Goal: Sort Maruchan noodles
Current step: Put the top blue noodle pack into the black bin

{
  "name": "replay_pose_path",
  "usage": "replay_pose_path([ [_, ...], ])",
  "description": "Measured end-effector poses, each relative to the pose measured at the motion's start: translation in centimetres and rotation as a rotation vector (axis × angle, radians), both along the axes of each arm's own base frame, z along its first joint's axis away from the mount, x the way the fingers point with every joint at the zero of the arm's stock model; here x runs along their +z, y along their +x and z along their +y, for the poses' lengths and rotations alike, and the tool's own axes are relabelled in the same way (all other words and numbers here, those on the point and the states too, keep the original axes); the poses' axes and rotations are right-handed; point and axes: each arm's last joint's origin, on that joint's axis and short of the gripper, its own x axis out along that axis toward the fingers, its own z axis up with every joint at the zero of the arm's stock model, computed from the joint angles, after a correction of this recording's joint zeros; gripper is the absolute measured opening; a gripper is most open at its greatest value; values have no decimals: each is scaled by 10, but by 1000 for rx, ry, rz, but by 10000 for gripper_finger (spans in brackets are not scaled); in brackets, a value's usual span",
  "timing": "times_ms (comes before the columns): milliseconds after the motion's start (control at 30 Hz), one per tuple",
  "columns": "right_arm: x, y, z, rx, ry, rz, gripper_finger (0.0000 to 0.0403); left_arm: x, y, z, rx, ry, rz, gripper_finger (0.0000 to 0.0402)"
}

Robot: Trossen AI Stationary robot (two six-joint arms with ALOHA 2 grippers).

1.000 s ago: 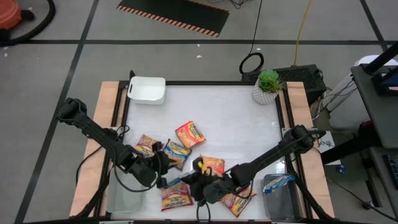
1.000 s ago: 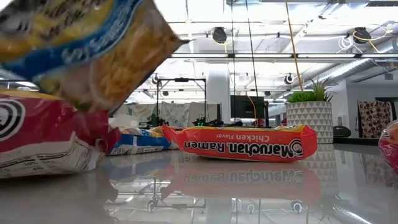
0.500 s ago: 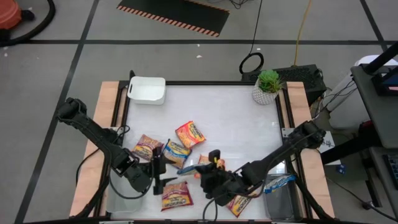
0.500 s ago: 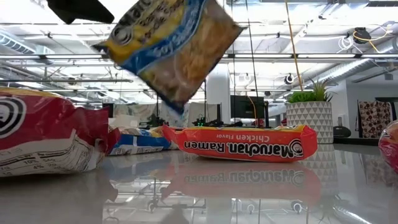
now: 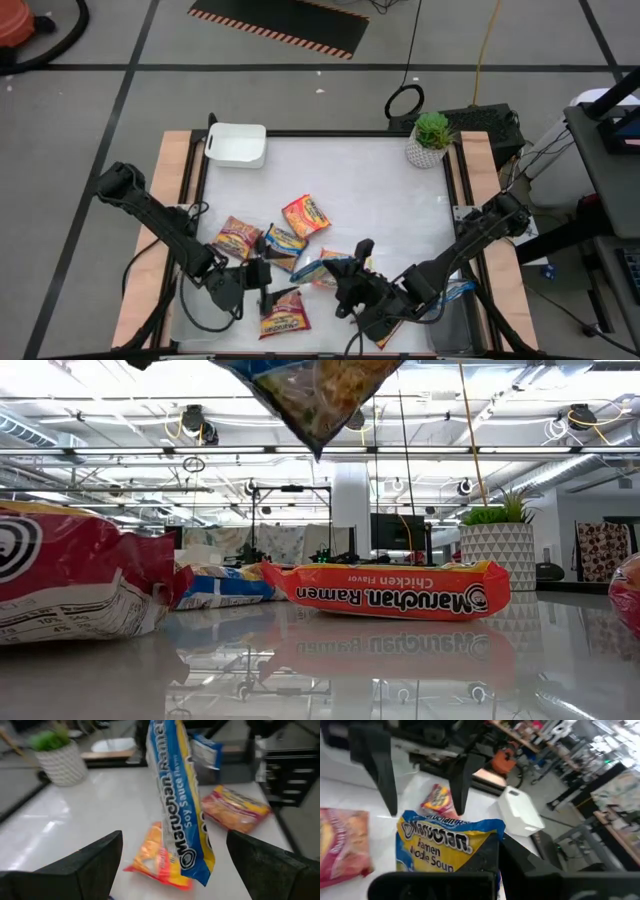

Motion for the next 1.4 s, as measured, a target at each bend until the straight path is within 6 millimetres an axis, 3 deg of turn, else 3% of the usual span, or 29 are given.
replay_pose_path([
  [567, 5, -8, 4, -74, -47, -59, 0, -23, 37, 3, 92, 32, -90, 352],
  [700, 5, -9, 5, -70, -48, -58, 0, -23, 38, 4, 115, 33, -103, 307],
  [1133, 3, -11, 8, -35, -41, -31, 0, -26, 37, 6, 137, 59, -80, 104],
  [1400, 10, -16, 11, 57, 105, -27, 8, -27, 33, 7, 65, 60, -11, 87],
])
